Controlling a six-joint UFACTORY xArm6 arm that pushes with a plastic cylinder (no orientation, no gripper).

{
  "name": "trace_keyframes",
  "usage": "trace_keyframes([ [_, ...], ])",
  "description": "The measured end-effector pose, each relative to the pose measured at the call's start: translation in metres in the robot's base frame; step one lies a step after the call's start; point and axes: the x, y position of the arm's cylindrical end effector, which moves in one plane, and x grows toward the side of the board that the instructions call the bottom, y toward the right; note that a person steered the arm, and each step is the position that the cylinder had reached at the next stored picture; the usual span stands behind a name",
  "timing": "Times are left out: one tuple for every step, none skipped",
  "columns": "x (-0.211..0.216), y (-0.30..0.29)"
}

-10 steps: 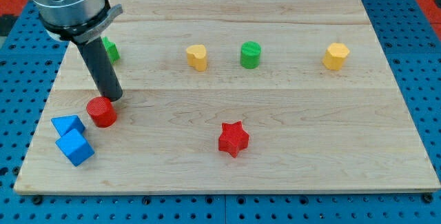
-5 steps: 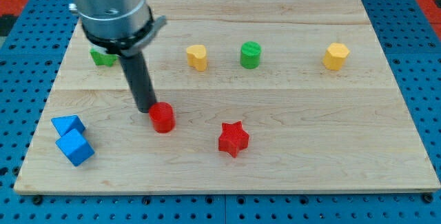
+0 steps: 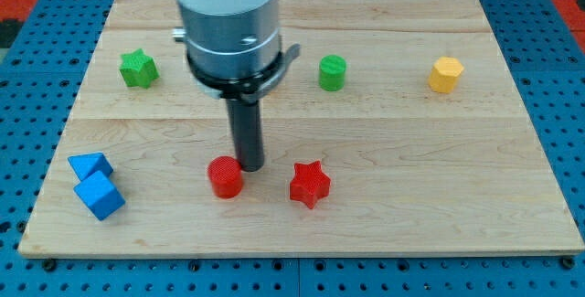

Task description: Separate the red blocks

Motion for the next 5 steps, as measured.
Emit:
trace_keyframes([
  [0.023, -0.012],
  [0.004, -0.007],
  [0.017, 0.002],
  [0.058, 0.003],
  [0.073, -0.011],
])
